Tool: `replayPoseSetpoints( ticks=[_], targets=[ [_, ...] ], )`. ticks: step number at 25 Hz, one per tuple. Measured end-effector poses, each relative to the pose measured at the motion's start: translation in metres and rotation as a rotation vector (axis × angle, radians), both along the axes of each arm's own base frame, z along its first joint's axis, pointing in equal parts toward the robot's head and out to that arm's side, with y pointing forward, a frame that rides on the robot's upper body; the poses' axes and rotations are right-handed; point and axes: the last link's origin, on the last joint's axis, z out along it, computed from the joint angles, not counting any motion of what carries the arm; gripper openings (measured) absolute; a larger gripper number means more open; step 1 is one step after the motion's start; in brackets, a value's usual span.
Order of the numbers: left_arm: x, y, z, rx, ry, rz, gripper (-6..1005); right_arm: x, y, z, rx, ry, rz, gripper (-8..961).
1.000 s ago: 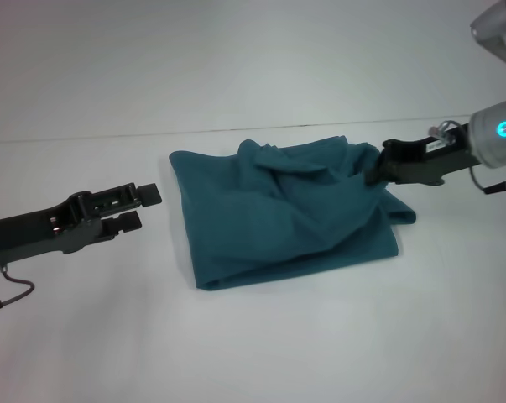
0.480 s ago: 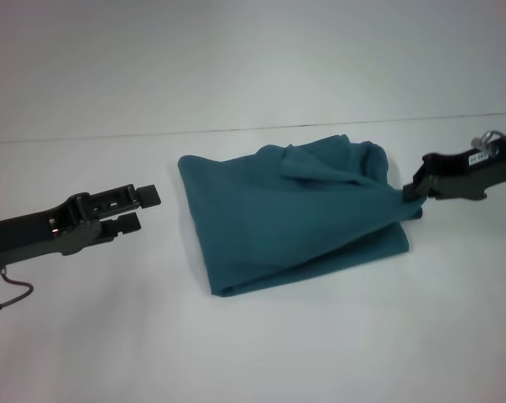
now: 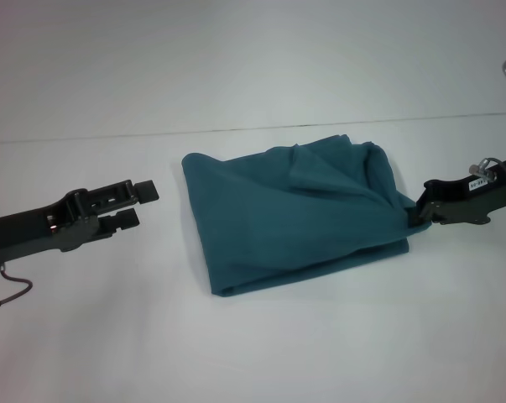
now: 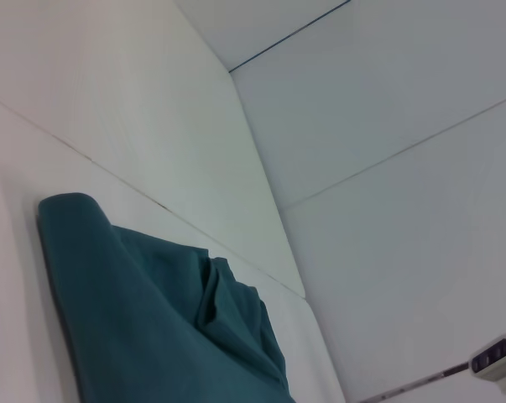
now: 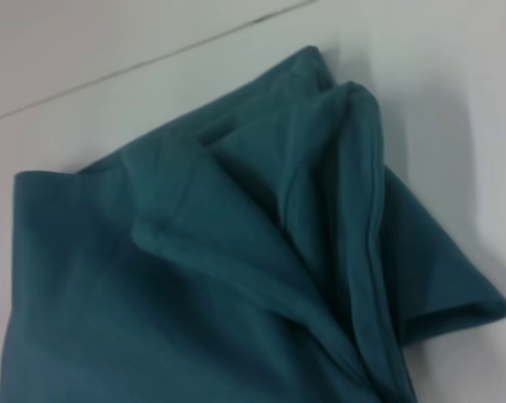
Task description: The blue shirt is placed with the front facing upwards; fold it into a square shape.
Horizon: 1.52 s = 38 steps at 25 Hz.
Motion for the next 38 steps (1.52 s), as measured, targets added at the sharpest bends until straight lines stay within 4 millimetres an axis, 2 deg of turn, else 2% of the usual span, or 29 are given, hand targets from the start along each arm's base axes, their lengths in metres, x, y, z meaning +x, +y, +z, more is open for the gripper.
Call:
replayPoseSetpoints(
  ticks=[8, 15, 19, 23, 26, 31, 34, 38],
  targets=[
    [0.000, 0.000, 0.000, 0.004, -0.004, 0.001, 828, 0.000, -0.001, -0.001, -0.005, -0.003, 0.004, 36],
    [0.000, 0.000, 0.003, 0.028, -0.030, 0.005, 828, 0.003, -0.001, -0.001, -0.033, -0.073, 0.000, 180],
    [0.000, -0.001, 0.003, 0.029, -0.032, 0.005, 828, -0.001, 0.004, 0.006, -0.012, -0.095, 0.005, 263],
    [0.000, -0.001, 0.003, 0.030, -0.032, 0.006, 828, -0.017, 0.012, 0.024, 0.057, -0.050, 0.053, 458],
    [-0.001, -0.001, 0.003, 0.029, -0.033, 0.008, 828, -0.024, 0.015, 0.030, 0.078, -0.027, 0.078, 459],
    [-0.002, 0.000, 0.007, 0.035, -0.034, 0.014, 828, -0.048, 0.028, 0.034, 0.093, -0.010, 0.200, 456],
    [-0.003, -0.001, 0.010, 0.046, -0.045, 0.018, 828, -0.061, 0.034, 0.025, 0.080, -0.040, 0.284, 451],
    [-0.003, -0.001, 0.012, 0.054, -0.055, 0.020, 828, -0.075, 0.040, 0.005, 0.065, -0.094, 0.371, 451]
  ],
)
